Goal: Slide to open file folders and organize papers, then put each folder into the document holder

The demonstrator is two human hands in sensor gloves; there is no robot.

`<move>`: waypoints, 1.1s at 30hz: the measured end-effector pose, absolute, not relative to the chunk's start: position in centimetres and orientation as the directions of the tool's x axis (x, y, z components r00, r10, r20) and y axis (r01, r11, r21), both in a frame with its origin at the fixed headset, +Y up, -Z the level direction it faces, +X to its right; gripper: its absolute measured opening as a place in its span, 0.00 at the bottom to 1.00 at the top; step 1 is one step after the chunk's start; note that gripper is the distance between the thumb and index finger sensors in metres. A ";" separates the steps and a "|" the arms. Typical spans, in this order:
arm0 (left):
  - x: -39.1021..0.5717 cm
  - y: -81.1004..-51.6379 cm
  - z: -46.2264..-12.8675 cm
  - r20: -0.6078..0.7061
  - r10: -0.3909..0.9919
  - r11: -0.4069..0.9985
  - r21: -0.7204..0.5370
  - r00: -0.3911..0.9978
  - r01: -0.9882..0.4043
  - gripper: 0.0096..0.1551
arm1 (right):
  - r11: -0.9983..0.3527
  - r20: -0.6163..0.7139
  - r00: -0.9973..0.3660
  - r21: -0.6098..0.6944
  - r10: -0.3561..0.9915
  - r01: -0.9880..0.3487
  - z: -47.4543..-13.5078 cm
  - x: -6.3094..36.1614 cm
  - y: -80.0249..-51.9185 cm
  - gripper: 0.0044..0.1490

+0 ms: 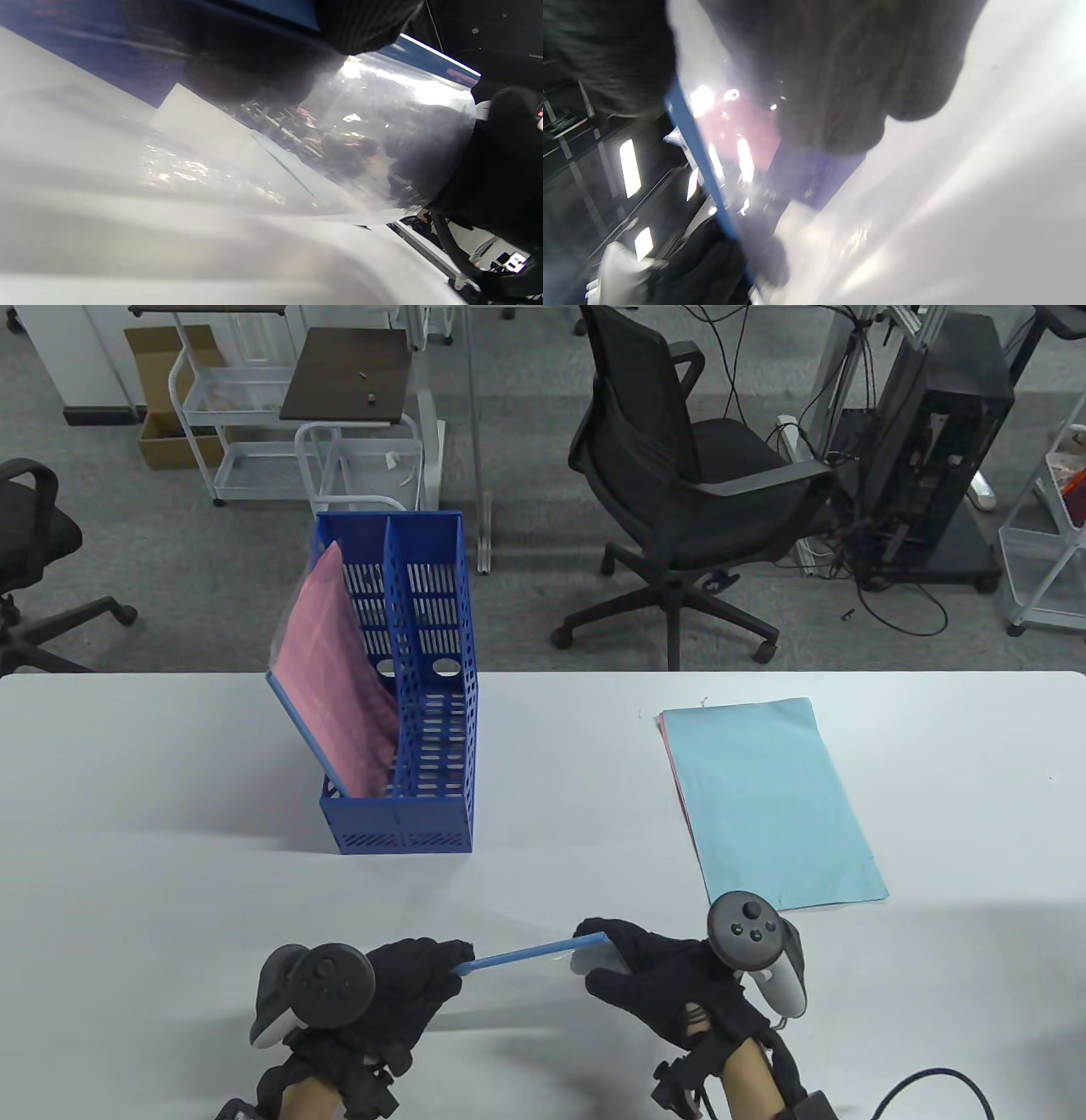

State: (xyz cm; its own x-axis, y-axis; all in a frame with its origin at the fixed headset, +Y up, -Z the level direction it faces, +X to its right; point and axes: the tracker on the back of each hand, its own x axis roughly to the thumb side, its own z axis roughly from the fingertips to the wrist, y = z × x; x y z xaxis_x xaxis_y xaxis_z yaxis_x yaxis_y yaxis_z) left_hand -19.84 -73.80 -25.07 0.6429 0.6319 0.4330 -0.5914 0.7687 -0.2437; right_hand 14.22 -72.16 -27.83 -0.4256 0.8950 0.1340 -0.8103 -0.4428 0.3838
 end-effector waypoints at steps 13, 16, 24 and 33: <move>-17.7 -73.7 -23.8 0.477 0.552 0.821 -0.171 0.683 -0.544 0.28 | -0.533 0.204 -0.494 0.265 0.845 -0.803 -26.5 10.5 -73.1 0.26; -17.7 -73.5 -23.8 0.468 0.500 0.855 -0.133 0.728 -0.502 0.28 | -0.532 0.204 -0.494 0.227 0.845 -0.816 -26.6 10.7 -73.2 0.26; -19.4 -73.3 -24.5 0.400 0.497 0.864 -0.153 0.770 -0.479 0.27 | -0.493 0.199 -0.463 0.151 0.864 -0.857 -27.0 12.8 -72.3 0.26; -22.5 -72.8 -25.3 0.305 0.506 0.862 -0.195 0.807 -0.467 0.26 | -0.411 0.176 -0.399 0.032 0.900 -0.911 -27.9 17.3 -71.2 0.26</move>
